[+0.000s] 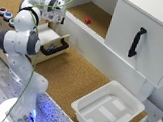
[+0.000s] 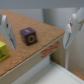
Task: Lift the yellow block
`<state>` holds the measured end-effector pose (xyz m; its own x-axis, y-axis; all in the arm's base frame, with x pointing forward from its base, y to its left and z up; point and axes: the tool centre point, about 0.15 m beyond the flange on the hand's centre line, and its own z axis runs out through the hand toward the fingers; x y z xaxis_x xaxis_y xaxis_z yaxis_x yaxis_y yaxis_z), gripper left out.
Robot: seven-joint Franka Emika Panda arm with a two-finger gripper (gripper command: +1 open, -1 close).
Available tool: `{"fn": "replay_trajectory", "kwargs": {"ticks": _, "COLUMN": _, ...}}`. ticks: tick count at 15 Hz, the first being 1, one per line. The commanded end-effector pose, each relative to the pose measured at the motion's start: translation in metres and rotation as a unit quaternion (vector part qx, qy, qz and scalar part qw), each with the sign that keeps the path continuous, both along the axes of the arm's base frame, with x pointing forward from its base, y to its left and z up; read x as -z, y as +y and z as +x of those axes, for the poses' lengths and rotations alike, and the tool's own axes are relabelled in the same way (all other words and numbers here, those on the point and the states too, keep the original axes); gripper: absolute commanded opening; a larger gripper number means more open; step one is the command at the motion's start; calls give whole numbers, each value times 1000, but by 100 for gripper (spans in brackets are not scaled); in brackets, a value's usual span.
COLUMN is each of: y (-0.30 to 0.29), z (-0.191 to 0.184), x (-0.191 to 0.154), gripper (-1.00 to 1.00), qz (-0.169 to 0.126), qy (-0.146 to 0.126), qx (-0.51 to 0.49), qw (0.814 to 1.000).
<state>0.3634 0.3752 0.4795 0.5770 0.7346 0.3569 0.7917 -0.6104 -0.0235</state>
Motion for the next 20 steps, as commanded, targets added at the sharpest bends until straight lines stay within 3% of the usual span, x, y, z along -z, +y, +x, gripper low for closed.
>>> {"fn": "replay_trajectory", "kwargs": {"ticks": 1, "y": 95, "z": -13, "x": -5, "gripper": 100, "qz": -175, "qy": 34, "qx": -160, "qw": 971}}
{"fn": "replay_trajectory", "kwargs": {"ticks": 2, "y": 107, "z": -20, "x": -1, "gripper": 100, "qz": -215, "qy": 25, "qx": -187, "qw": 958}}
{"fn": "replay_trajectory", "kwargs": {"ticks": 3, "y": 114, "z": -25, "x": 1, "gripper": 100, "qz": -232, "qy": 24, "qx": -209, "qw": 950}}
{"fn": "replay_trajectory", "kwargs": {"ticks": 7, "y": 134, "z": -40, "x": 11, "gripper": 100, "qz": -263, "qy": 15, "qx": -280, "qw": 923}}
{"fn": "replay_trajectory", "kwargs": {"ticks": 12, "y": 136, "z": -22, "x": 22, "gripper": 100, "qz": -268, "qy": 23, "qx": -291, "qw": 918}}
{"fn": "replay_trajectory", "kwargs": {"ticks": 16, "y": 119, "z": -15, "x": 20, "gripper": 100, "qz": -241, "qy": 62, "qx": -339, "qw": 907}}
{"fn": "replay_trajectory", "kwargs": {"ticks": 20, "y": 100, "z": -15, "x": 26, "gripper": 100, "qz": -223, "qy": 73, "qx": -365, "qw": 901}}
